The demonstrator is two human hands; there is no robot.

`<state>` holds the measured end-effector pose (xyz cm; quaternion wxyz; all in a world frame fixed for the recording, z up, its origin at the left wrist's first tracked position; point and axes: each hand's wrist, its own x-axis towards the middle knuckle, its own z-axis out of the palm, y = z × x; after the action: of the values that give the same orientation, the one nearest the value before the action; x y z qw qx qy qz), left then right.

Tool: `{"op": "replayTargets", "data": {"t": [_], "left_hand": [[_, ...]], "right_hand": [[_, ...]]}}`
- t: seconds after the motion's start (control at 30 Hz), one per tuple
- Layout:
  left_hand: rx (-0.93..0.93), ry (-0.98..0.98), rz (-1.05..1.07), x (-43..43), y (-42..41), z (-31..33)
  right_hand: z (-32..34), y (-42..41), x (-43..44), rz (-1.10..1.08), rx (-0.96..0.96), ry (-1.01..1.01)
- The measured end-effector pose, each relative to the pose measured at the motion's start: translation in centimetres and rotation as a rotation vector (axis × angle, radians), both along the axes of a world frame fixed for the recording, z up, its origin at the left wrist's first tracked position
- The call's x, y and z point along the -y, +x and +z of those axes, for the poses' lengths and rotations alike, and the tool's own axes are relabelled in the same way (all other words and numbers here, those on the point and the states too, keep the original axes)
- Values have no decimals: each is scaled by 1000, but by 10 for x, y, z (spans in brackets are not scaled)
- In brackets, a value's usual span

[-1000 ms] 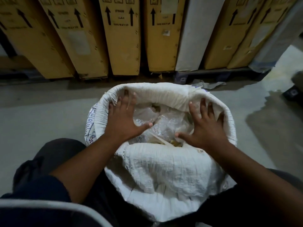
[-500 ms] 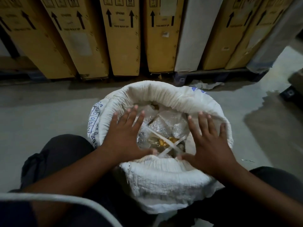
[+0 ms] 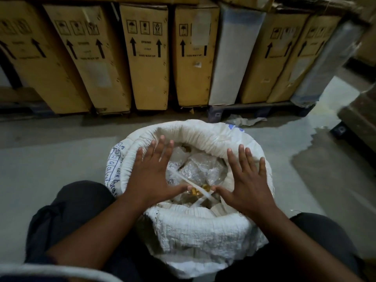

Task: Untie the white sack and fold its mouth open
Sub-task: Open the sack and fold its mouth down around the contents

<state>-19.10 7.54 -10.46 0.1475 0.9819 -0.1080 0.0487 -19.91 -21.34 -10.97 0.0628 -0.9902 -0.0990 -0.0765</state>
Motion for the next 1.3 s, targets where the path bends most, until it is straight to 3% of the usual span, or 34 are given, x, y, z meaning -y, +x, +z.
{"op": "replayTargets", "data": {"t": [0.23, 0.43, 0.5, 0.67, 0.77, 1.13, 1.3], "left_hand": [[181, -102, -10, 8, 16, 10], [193, -179, -45, -2, 25, -14], [160, -222, -40, -7, 27, -19], [-69, -214, -26, -8, 33, -27], [-114, -251, -31, -2, 32, -30], [-9, -494, 124, 0, 31, -28], [74, -456, 89, -2, 34, -30]], "right_hand": [[14, 28, -26, 68, 139, 106], [0, 39, -32, 174, 213, 242], [-4, 44, -22, 127, 166, 240], [-17, 51, 2, 54, -155, 141], [-20, 47, -1, 31, -206, 111], [-12, 48, -12, 53, 38, 504], [-14, 51, -10, 34, 125, 509]]}}
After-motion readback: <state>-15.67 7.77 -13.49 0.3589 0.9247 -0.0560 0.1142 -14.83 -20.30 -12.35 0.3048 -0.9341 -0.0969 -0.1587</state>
